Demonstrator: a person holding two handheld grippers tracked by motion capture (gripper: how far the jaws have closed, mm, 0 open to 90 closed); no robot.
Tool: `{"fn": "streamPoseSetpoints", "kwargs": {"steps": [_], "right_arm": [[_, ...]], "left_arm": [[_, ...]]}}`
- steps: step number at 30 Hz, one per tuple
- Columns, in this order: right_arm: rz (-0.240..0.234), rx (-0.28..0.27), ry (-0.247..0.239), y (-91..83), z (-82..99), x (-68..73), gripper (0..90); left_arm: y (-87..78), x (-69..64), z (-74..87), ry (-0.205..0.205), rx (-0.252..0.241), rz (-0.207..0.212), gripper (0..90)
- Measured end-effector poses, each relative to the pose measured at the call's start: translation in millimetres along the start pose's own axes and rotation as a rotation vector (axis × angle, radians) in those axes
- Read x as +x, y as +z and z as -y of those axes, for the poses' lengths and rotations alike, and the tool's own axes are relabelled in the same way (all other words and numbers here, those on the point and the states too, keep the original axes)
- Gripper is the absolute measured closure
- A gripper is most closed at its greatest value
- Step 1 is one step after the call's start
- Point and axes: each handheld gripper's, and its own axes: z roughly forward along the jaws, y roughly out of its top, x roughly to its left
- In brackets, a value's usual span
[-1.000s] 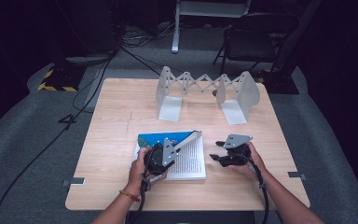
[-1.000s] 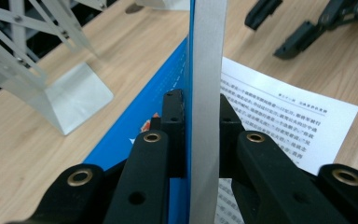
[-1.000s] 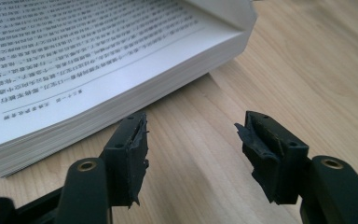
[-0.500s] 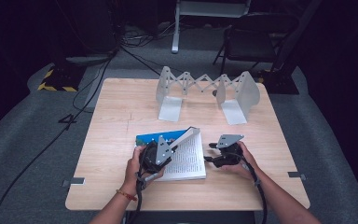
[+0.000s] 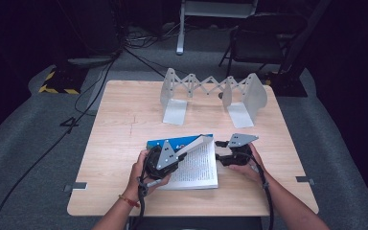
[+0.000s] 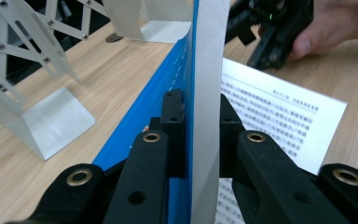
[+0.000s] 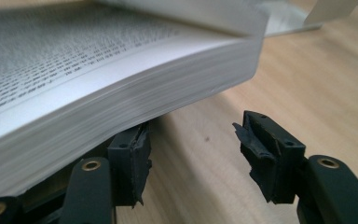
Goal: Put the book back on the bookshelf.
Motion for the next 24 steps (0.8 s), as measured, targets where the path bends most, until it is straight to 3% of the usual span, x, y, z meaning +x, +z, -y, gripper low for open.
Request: {"fn": "streamPoseSetpoints", "kwargs": {"steps": [3, 4, 7, 10, 13, 17, 19, 24], "right_arm": [[-0.004, -0.032, 0.012, -6.2, -4.2, 0.7, 46.8], [-0.006, -0.038, 0.016, -6.6, -4.8, 1.8, 47.3], [-0.004, -0.05, 0.013, -8.2, -8.4, 4.1, 50.7], [-0.02, -0.069, 0.012, -11.1, -14.4, 5.4, 57.2], [-0.027, -0.097, 0.022, -15.4, -18.4, 5.0, 57.3], [-0.031, -0.129, 0.023, -25.4, -26.0, 5.2, 60.7], [-0.04, -0.162, 0.041, -32.5, -29.1, 5.2, 63.3], [-0.019, -0.216, 0.012, -50.5, -41.2, 9.5, 64.6]], "left_arm": [[1.0, 0.2, 1.2, -0.04, 0.044, 0.047, 78.6], [2.0, -0.6, 0.3, -0.039, 0.071, 0.055, 78.3], [3.0, -4.2, 2.8, -0.029, 0.08, 0.052, 78.0], [1.7, -4.3, 6.5, -0.04, 0.05, 0.057, 78.0], [-0.1, -3.3, 6.0, -0.043, 0.033, 0.075, 78.1], [-2.0, -4.2, -1.7, -0.022, 0.02, 0.092, 78.5], [-3.7, -4.9, -5.2, -0.019, -0.005, 0.103, 78.6], [-4.7, -6.8, -10.2, 0.007, -0.078, 0.126, 78.5]]}}
